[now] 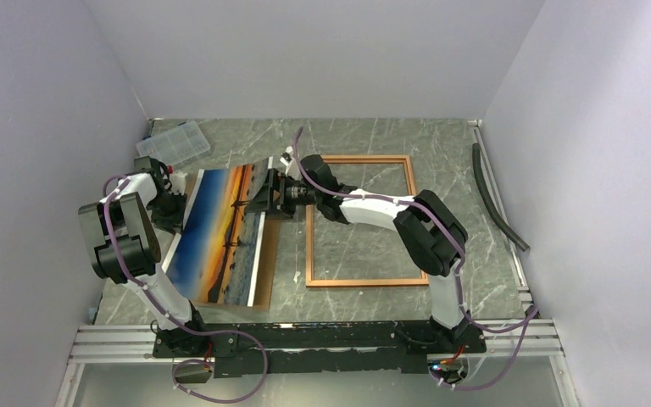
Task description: Put the photo into the frame
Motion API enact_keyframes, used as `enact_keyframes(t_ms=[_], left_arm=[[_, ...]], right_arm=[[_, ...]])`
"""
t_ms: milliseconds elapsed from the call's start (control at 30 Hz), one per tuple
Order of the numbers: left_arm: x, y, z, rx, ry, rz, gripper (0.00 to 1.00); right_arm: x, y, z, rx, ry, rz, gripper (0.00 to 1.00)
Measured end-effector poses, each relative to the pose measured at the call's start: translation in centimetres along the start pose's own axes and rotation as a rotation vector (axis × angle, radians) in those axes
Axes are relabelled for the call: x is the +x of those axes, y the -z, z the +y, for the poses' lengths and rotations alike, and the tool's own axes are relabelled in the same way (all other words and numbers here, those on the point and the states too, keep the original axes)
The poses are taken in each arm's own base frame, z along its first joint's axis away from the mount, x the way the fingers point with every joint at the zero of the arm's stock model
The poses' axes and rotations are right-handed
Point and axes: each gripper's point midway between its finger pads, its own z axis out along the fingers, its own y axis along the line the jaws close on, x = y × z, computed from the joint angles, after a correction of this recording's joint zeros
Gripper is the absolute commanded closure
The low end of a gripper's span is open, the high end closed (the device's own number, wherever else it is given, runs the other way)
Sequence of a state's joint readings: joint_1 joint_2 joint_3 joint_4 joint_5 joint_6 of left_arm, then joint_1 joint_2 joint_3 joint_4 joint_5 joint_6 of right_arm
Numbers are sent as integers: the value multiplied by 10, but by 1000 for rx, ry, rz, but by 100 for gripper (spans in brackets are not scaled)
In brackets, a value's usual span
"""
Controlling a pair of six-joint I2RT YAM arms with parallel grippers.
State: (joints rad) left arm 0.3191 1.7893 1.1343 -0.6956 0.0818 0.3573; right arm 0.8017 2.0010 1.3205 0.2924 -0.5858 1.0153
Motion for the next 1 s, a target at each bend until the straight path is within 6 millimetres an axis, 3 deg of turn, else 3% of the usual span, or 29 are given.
enact_keyframes(t_ms=[233,833,1000], left_arm=[[0,0,-1,5,0,-1,68],[-3,5,-15,80,5,-7,69],[-4,11,-27,145,14,-2,69]], right_arm=[[-7,-7,42,-181,27,-3,19],[-3,-23,16,-89,16,5,20],[-11,-40,29,-111,53,0,20]])
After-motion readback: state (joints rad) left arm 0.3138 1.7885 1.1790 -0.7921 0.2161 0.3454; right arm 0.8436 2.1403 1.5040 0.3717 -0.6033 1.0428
